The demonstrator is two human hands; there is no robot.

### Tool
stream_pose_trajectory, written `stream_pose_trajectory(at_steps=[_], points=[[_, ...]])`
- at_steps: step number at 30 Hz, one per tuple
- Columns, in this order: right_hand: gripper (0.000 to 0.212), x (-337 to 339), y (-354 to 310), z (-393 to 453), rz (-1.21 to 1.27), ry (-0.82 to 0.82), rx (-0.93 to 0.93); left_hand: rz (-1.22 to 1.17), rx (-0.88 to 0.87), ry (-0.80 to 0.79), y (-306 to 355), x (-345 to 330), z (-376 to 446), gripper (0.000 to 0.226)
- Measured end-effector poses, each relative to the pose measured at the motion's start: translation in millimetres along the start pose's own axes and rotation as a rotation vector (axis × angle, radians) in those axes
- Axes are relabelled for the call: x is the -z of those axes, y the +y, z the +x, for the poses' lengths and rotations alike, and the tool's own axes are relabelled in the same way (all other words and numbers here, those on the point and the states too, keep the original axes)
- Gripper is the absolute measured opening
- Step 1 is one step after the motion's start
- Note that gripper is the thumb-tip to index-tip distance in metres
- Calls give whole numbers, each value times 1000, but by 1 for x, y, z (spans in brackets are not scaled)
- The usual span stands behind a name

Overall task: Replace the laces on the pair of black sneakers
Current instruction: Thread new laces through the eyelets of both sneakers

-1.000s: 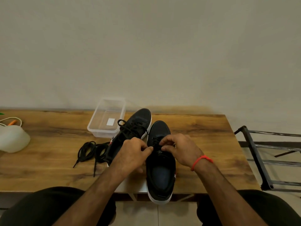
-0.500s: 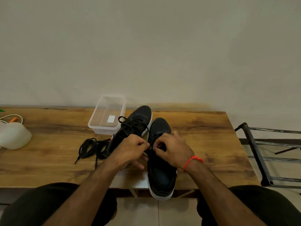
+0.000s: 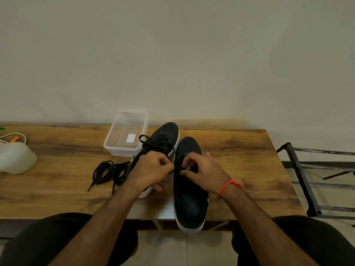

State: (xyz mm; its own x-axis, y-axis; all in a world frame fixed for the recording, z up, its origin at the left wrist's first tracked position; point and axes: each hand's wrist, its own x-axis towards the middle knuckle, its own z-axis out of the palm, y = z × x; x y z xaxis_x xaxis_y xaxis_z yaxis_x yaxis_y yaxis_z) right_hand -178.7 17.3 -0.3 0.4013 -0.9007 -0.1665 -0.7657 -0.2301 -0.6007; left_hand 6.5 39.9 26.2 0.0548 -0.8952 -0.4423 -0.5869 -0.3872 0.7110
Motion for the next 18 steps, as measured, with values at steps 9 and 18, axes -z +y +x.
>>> stream_pose_trajectory(at_steps=[9, 18], points=[[21, 3, 3, 7, 109, 120, -33, -1122, -56, 280, 5, 61, 2, 26], [20, 16, 10, 8, 160, 278, -104, 297, -229, -47, -5, -8, 2, 17]])
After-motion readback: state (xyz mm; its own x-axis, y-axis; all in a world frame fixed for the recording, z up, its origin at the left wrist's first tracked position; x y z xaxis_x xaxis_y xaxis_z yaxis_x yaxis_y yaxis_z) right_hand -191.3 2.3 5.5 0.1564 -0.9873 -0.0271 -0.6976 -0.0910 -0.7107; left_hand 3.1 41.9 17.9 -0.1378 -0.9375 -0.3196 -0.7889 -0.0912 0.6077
